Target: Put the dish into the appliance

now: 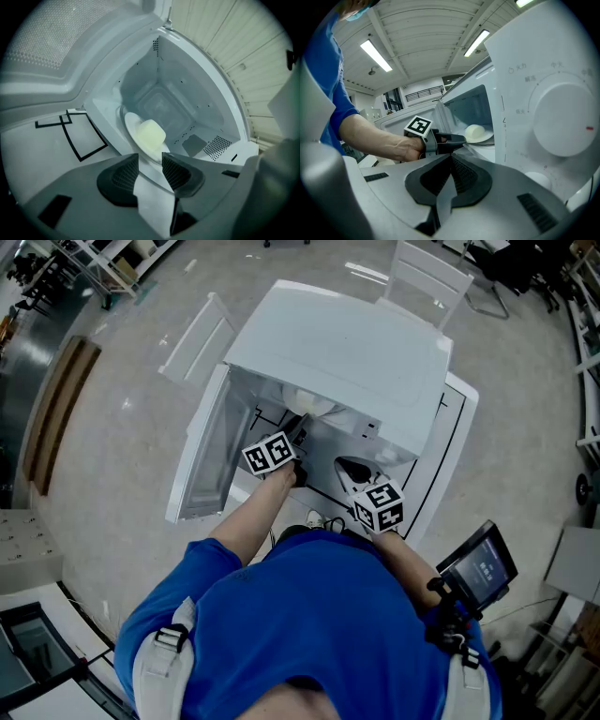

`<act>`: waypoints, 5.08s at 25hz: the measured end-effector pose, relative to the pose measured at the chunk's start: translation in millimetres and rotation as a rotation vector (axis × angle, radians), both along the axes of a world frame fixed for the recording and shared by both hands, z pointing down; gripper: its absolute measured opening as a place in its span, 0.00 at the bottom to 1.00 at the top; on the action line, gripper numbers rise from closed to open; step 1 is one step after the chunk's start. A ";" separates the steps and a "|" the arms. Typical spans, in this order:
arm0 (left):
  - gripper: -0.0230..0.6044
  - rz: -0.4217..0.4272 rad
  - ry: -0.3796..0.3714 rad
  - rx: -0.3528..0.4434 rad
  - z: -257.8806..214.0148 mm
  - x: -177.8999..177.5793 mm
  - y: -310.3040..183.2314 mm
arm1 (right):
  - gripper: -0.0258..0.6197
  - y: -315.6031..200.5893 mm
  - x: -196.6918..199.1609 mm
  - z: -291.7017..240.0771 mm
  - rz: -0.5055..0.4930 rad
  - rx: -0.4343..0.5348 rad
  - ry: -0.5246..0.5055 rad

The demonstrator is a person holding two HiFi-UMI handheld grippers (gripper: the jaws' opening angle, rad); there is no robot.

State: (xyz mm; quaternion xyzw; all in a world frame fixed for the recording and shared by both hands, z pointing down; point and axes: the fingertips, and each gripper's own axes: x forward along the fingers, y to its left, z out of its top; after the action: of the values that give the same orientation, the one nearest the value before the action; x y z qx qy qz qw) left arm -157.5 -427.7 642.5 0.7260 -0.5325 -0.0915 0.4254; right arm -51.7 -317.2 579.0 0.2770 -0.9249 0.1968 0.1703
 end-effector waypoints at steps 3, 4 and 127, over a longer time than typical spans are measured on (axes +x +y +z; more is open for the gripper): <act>0.26 0.025 -0.139 0.020 -0.7 -4.2 3.0 | 0.04 -0.3 -0.3 -0.1 0.001 0.001 -0.001; 0.26 0.033 -0.194 0.029 -1.2 -5.8 3.9 | 0.04 -0.3 -0.7 -0.2 0.000 0.001 -0.001; 0.05 -0.408 -0.682 0.198 -124.9 -174.1 337.2 | 0.04 180.9 -75.2 -47.5 -0.372 0.097 -0.121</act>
State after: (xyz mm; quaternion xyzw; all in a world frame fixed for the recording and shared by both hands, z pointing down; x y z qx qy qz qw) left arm -331.7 -90.5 517.6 0.6318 -0.7646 0.0213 0.1255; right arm -126.9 -136.2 531.5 0.0968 -0.9772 0.1333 0.1343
